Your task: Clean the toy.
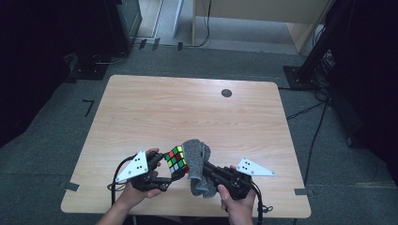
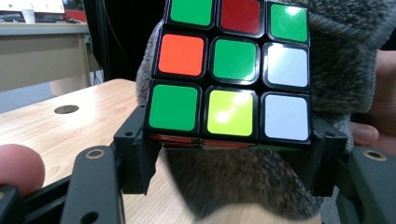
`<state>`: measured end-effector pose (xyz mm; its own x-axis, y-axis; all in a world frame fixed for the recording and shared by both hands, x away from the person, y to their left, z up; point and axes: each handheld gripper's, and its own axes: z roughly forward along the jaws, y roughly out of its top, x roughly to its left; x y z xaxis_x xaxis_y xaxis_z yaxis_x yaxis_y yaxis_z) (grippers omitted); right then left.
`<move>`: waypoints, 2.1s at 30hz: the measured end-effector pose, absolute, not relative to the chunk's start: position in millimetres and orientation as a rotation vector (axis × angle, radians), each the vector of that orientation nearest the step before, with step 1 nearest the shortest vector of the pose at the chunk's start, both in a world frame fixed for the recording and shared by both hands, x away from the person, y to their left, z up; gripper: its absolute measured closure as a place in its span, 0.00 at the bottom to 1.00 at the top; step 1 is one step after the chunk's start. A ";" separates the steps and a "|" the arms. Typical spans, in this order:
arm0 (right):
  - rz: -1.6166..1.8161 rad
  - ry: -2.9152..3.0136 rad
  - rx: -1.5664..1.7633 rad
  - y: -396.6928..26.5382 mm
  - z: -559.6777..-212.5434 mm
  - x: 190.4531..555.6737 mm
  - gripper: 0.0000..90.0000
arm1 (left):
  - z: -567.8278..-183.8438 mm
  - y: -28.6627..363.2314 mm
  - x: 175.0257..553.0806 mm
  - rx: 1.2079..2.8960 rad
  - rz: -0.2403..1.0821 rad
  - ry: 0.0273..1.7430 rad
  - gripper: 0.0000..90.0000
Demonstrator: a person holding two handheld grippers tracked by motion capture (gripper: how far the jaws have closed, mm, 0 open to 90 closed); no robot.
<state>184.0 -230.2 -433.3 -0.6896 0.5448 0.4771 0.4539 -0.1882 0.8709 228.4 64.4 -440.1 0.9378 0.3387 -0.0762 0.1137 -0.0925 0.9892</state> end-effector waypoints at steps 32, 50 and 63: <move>2.090 2.010 1.199 -228.3 -442.2 186.0 0.89 | -439.9 67.5 232.4 1.658 0.181 0.383 0.37; 1.567 1.806 1.259 -275.9 -423.1 181.0 0.89 | -463.4 65.0 267.3 1.915 0.393 0.711 0.37; 1.170 1.883 1.382 -277.4 -478.8 201.1 0.88 | -501.5 52.9 296.9 2.081 0.447 0.919 0.37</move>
